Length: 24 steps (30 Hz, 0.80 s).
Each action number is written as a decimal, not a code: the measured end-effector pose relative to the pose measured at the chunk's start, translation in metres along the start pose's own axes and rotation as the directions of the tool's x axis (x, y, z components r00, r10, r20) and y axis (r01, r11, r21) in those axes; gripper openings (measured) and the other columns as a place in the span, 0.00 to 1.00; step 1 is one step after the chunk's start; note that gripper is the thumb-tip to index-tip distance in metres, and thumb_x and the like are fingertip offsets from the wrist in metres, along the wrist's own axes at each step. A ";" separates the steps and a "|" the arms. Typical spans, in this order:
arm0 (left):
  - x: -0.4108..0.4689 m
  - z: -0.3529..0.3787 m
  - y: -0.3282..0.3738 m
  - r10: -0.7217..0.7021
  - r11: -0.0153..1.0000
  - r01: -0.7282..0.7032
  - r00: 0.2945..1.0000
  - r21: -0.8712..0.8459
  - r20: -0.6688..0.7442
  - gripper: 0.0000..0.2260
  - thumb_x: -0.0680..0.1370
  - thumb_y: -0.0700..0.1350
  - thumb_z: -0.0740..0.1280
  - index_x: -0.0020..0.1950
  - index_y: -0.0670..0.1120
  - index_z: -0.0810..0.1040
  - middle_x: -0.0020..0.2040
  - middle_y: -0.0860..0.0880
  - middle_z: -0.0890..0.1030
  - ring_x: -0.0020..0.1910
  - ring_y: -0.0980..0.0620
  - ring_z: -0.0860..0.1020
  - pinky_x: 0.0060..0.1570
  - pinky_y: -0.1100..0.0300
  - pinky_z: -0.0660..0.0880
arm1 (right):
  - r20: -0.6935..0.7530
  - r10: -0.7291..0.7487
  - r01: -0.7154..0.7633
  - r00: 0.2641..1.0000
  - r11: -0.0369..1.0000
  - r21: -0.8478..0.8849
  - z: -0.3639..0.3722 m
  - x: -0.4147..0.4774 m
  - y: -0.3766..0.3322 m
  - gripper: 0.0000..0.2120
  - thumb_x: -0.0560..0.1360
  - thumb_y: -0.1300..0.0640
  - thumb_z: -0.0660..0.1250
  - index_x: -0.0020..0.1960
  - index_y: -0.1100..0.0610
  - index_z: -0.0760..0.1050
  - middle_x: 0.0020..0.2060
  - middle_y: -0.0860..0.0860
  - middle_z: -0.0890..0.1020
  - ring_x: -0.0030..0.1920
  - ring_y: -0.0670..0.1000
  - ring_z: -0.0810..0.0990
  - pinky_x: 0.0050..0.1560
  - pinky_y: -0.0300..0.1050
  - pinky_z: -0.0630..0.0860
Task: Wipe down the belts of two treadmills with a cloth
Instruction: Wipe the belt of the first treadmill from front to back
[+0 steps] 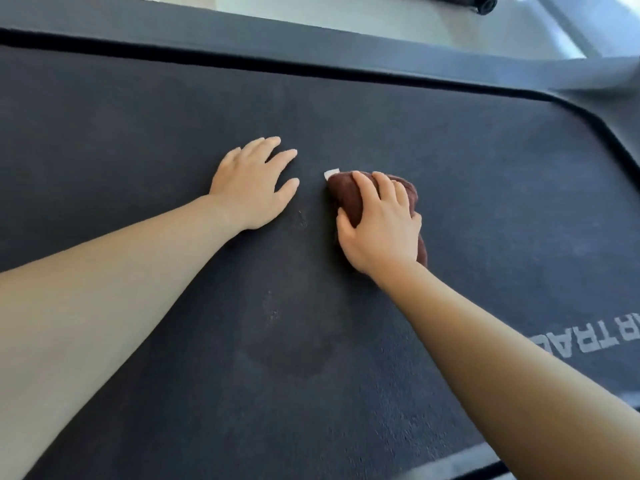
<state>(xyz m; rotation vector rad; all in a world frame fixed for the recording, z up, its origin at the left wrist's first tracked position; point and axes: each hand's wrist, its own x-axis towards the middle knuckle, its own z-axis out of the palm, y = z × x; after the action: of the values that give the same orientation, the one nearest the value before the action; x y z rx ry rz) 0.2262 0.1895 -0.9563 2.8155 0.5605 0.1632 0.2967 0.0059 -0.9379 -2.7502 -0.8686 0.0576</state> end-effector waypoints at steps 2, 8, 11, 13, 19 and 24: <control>0.017 0.000 -0.003 -0.068 0.998 0.067 0.996 -0.019 -0.051 0.25 0.80 0.54 0.57 0.74 0.47 0.62 0.74 0.48 0.62 0.73 0.48 0.59 0.70 0.50 0.55 | -0.008 -0.021 0.021 1.000 1.000 0.007 0.002 0.029 -0.001 0.25 0.77 0.44 0.59 0.73 0.45 0.62 0.73 0.48 0.63 0.74 0.54 0.56 0.65 0.63 0.62; 0.025 0.008 0.001 -0.148 0.989 0.151 0.982 0.010 -0.121 0.25 0.78 0.55 0.57 0.74 0.49 0.63 0.74 0.50 0.62 0.74 0.50 0.58 0.72 0.50 0.52 | 0.013 -0.049 0.048 0.999 0.999 0.024 0.005 0.100 -0.009 0.25 0.77 0.45 0.59 0.72 0.47 0.62 0.73 0.51 0.62 0.74 0.56 0.56 0.66 0.65 0.61; 0.027 0.007 0.002 -0.155 0.987 0.160 0.982 0.036 -0.104 0.25 0.78 0.54 0.58 0.74 0.50 0.62 0.75 0.50 0.61 0.74 0.51 0.57 0.73 0.50 0.52 | 0.016 -0.066 0.065 0.998 0.997 0.037 0.009 0.135 -0.015 0.25 0.77 0.46 0.59 0.73 0.48 0.62 0.73 0.52 0.62 0.73 0.57 0.57 0.65 0.65 0.60; 0.027 0.007 0.002 -0.160 0.985 0.165 0.982 0.047 -0.099 0.24 0.78 0.55 0.58 0.74 0.51 0.62 0.75 0.51 0.60 0.75 0.52 0.56 0.73 0.50 0.52 | 0.010 -0.082 0.082 0.997 0.996 0.045 0.010 0.159 -0.019 0.26 0.77 0.46 0.59 0.73 0.49 0.61 0.73 0.53 0.62 0.72 0.57 0.57 0.64 0.64 0.61; 0.027 0.008 0.000 -0.152 0.987 0.155 0.985 0.037 -0.088 0.25 0.77 0.55 0.57 0.74 0.52 0.62 0.76 0.52 0.60 0.75 0.54 0.55 0.72 0.51 0.51 | 0.010 -0.104 0.103 0.995 0.994 0.037 0.011 0.206 -0.026 0.27 0.75 0.46 0.59 0.73 0.50 0.62 0.72 0.54 0.64 0.72 0.58 0.59 0.64 0.63 0.61; 0.027 0.009 -0.001 -0.160 0.987 0.161 0.981 0.002 -0.109 0.24 0.78 0.55 0.58 0.73 0.53 0.63 0.75 0.54 0.60 0.74 0.55 0.56 0.72 0.52 0.50 | 0.043 -0.160 0.160 0.986 0.987 0.018 0.005 0.183 -0.016 0.28 0.76 0.45 0.59 0.74 0.48 0.61 0.73 0.53 0.63 0.72 0.58 0.59 0.64 0.63 0.62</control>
<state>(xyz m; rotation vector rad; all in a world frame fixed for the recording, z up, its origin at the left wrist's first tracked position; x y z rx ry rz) 0.2520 0.1986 -0.9640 2.7685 0.8119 0.2835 0.4377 0.1242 -0.9314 -2.6645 -1.0934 0.0953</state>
